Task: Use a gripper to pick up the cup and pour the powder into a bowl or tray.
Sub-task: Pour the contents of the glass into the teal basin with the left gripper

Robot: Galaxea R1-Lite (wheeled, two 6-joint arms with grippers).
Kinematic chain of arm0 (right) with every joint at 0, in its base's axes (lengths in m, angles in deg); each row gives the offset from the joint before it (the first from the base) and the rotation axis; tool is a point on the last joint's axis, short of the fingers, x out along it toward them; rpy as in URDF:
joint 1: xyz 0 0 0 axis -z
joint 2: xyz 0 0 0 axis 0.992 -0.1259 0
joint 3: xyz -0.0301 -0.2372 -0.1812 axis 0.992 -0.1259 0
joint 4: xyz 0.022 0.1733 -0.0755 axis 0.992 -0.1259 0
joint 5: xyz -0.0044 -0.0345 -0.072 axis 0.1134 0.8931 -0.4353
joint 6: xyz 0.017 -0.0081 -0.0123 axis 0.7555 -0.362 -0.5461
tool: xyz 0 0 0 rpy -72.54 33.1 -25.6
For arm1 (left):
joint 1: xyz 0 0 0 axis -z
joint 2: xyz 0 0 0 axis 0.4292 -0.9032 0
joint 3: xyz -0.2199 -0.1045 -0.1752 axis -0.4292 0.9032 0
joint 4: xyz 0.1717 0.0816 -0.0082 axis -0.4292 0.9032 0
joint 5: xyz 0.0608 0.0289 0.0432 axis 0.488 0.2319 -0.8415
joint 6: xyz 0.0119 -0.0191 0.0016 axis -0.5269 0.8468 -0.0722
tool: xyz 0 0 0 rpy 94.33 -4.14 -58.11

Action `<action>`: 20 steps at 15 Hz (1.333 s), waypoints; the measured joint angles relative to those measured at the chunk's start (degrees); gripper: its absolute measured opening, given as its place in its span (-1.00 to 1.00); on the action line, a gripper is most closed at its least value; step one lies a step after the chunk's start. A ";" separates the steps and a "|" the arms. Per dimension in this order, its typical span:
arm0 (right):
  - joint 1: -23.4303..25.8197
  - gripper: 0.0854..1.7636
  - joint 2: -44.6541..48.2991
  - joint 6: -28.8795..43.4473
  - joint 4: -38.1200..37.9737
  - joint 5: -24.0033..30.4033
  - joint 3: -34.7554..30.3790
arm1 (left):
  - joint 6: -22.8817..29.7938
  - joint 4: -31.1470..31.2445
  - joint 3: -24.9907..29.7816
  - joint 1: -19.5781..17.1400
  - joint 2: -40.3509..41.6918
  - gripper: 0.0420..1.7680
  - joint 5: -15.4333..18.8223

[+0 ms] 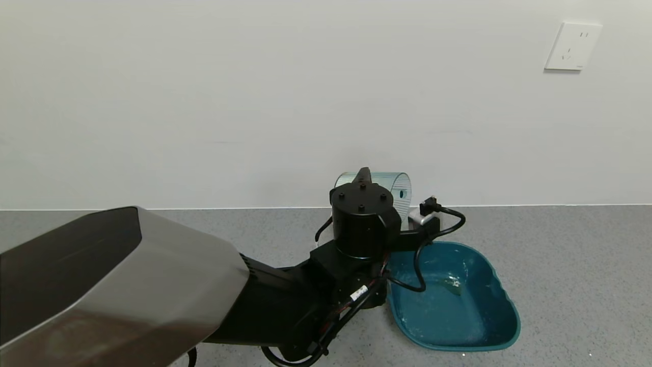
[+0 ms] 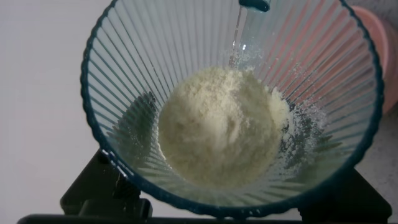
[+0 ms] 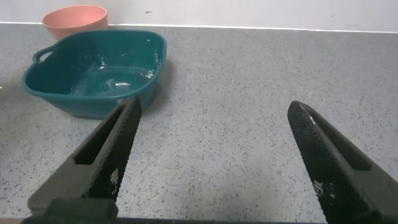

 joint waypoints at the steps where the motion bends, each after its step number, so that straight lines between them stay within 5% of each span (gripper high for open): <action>1: 0.00 0.94 0.00 0.00 0.01 0.02 0.00 | -3.16 -0.26 -0.30 0.13 -0.30 0.46 0.00; 20: 0.00 0.94 0.00 0.00 0.00 0.02 0.00 | -26.84 -5.02 -5.92 4.85 -6.97 0.45 0.21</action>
